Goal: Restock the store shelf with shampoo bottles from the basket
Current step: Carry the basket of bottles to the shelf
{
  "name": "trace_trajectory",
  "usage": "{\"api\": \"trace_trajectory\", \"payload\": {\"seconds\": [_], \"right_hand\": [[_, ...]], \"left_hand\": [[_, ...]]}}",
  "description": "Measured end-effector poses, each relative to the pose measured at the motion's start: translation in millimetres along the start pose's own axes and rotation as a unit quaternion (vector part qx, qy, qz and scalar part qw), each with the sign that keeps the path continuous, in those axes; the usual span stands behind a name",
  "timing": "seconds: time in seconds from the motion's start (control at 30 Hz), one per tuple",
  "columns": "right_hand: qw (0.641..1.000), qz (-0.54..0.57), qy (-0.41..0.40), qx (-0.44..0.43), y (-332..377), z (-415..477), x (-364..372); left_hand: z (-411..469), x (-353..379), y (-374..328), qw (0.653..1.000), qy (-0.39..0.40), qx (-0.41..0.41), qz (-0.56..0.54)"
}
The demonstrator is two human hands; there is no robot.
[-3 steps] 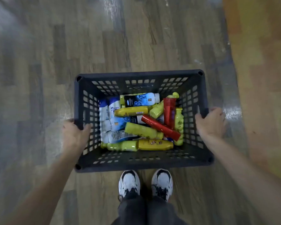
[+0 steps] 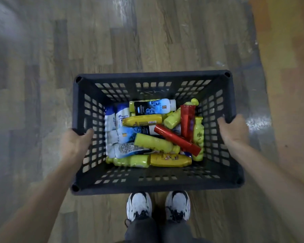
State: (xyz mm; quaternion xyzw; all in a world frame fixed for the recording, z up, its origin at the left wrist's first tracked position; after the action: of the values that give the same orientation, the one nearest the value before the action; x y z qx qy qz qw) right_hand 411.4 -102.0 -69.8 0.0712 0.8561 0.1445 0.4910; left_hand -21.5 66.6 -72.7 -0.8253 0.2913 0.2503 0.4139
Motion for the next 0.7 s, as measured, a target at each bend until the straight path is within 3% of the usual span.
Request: {"api": "trace_trajectory", "payload": {"seconds": [0.1,0.2,0.27,0.43,0.7], "right_hand": [[0.999,0.033,-0.025,-0.021,-4.3,17.4,6.9],[0.984,0.168,0.059,0.018,-12.1,22.9,13.8],[0.975,0.200,0.091,0.039,-14.6,24.3,13.8],[0.964,0.208,0.154,0.059,-15.9,21.2,13.9],[0.979,0.123,0.156,0.037,-7.0,9.0,0.4]], "left_hand": [[16.7,5.9,5.0,0.996,0.028,-0.024,-0.085],[20.1,4.8,7.3,0.993,0.039,-0.007,-0.107],[17.4,6.0,3.9,0.992,0.052,0.000,-0.115],[15.5,4.7,0.3,0.982,0.104,-0.030,-0.157],[7.8,2.1,2.5,0.977,0.119,-0.086,-0.157]]}}
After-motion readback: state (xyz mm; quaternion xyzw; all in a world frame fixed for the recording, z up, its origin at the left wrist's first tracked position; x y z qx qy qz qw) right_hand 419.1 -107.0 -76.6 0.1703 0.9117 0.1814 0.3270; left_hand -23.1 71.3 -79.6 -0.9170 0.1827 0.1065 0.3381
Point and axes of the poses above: each hand's wrist, its own z-axis towards the middle knuckle, its own x-axis out of the palm, y = z × x, the point moved 7 cm from there along z, towards the middle knuckle, and after that the axes turned 8 degrees about x, right-handed, at the moved point
